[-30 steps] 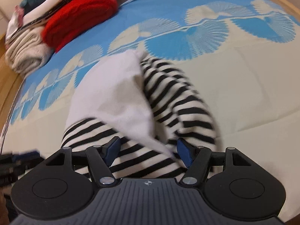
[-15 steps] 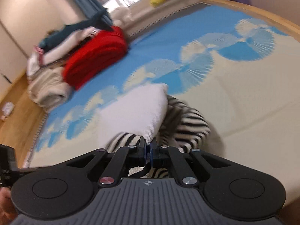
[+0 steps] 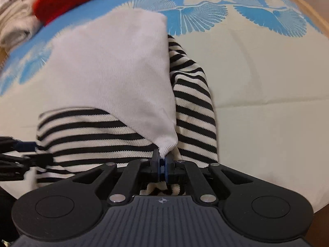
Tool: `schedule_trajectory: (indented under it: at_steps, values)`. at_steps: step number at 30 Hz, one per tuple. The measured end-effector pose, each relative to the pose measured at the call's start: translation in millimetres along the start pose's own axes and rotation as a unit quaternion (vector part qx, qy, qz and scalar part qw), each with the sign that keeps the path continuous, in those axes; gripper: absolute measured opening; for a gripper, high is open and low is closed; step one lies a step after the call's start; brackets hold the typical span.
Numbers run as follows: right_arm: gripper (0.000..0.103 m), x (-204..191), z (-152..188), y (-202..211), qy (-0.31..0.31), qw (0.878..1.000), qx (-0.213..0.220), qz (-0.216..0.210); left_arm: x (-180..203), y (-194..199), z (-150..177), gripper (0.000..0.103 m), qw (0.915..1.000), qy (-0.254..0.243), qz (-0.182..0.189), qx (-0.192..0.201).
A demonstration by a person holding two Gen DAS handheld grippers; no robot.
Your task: Fold small clothes
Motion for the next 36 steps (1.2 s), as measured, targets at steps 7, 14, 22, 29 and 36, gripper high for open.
schedule_trajectory:
  at_steps: [7, 14, 22, 29, 36]
  values:
    - [0.014, -2, -9, 41, -0.003, 0.996, 0.083, -0.044, -35, 38, -40, 0.071, 0.9973, 0.045, 0.032, 0.049]
    - [0.034, 2, -16, 30, 0.012, 0.996, 0.080, -0.043, -110, 2, -89, 0.082, 0.9710, 0.201, 0.100, 0.082]
    - [0.006, 1, -7, -7, 0.050, 0.999, -0.008, 0.020, -122, -81, -86, 0.088, 0.9394, 0.286, 0.186, 0.037]
    - [0.005, -10, -6, -7, 0.050, 0.998, -0.007, 0.033, -114, -83, -93, 0.046, 0.9401, 0.271, 0.195, 0.067]
    - [0.003, -48, -13, 2, 0.070, 0.997, 0.032, -0.006, -145, -9, -98, 0.041, 0.9481, 0.244, 0.147, 0.142]
Point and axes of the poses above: each gripper's, at about its wrist camera, not at the fingertips, and y roughly against the way its jaws point, x to its right, z to its underside, the point moved 2 cm from there along -y, roughly the way its jaws point, and after that the axes turned 10 degrees about -y, right-handed, at the moved point
